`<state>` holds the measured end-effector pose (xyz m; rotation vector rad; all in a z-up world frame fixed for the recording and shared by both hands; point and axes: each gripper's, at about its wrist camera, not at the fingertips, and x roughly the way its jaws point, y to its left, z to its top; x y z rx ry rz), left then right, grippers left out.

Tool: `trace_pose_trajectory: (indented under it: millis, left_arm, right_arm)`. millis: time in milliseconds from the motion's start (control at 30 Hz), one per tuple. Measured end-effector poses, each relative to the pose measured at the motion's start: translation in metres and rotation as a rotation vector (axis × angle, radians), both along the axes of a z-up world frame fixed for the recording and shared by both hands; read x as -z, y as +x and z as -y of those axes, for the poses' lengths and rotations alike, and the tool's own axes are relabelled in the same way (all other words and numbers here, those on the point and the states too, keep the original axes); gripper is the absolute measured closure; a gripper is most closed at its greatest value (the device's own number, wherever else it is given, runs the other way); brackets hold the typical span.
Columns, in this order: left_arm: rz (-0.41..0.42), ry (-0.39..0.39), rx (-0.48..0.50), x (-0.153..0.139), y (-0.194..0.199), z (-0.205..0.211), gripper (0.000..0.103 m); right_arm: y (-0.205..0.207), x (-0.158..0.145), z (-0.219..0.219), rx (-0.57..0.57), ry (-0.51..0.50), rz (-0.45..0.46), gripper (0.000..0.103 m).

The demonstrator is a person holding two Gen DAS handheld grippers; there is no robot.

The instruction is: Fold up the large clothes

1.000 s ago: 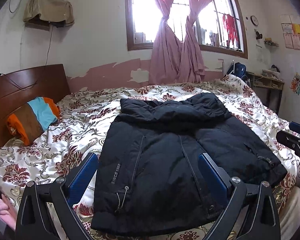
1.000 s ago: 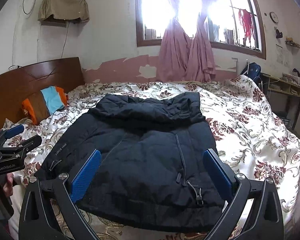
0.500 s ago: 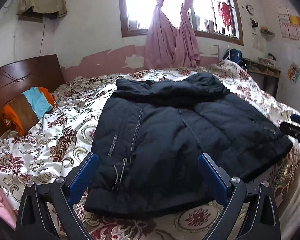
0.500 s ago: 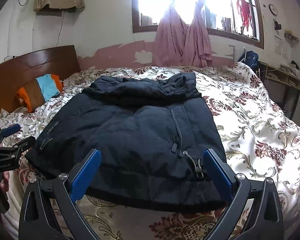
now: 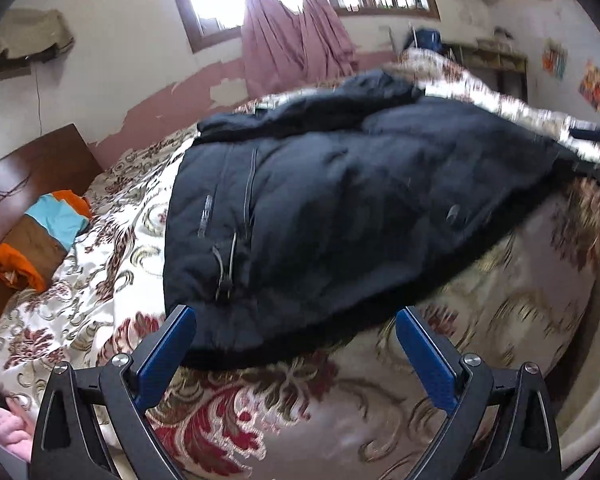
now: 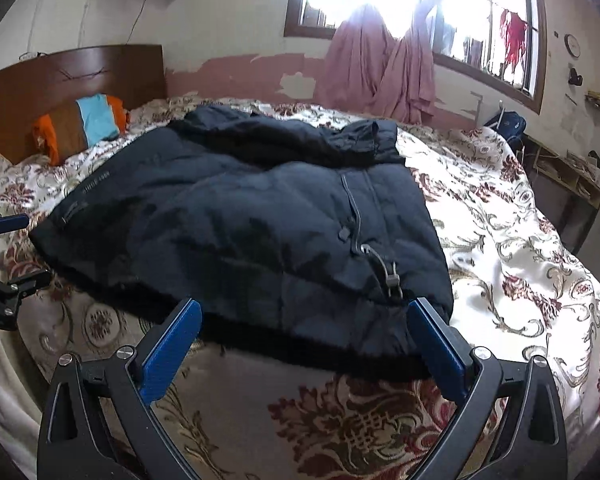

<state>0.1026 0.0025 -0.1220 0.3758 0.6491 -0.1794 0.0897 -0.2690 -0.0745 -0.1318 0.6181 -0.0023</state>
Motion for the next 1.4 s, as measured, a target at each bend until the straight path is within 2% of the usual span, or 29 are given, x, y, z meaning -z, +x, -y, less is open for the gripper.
trace_pose_trajectory:
  millis: [133,300,533,700,933,1233,1367,1400]
  left_arm:
    - [0.004,0.055,-0.006,0.013,-0.003,0.003,0.002]
    - [0.002,0.160,-0.034,0.031,0.003,0.011,0.002]
    - [0.026,0.285,-0.059,0.046,0.009,0.020,0.002]
    - [0.039,0.295,-0.068,0.049,0.011,0.022,0.002]
    - [0.077,0.299,-0.085,0.045,0.020,0.019,0.002]
    - [0.128,0.313,-0.102,0.046,0.022,0.021,0.003]
    - [0.171,0.272,-0.127,0.036,0.022,0.013,0.015]
    - [0.175,0.267,-0.134,0.034,0.023,0.011,0.019]
  right_arm:
    - [-0.002,0.007,0.004,0.014,-0.004,-0.031,0.002]
    - [-0.002,0.013,0.004,0.014,-0.016,-0.047,0.002]
    - [0.002,0.022,-0.008,-0.054,-0.130,-0.061,0.002]
    - [0.009,0.033,-0.019,-0.099,-0.261,-0.095,0.002]
    - [0.017,0.039,-0.026,-0.020,-0.390,-0.059,0.002]
    - [0.013,0.033,-0.032,0.010,-0.383,0.007,0.004]
    - [0.014,0.029,-0.031,-0.005,-0.379,0.032,0.024]
    - [0.012,0.029,-0.032,-0.006,-0.386,0.040,0.026]
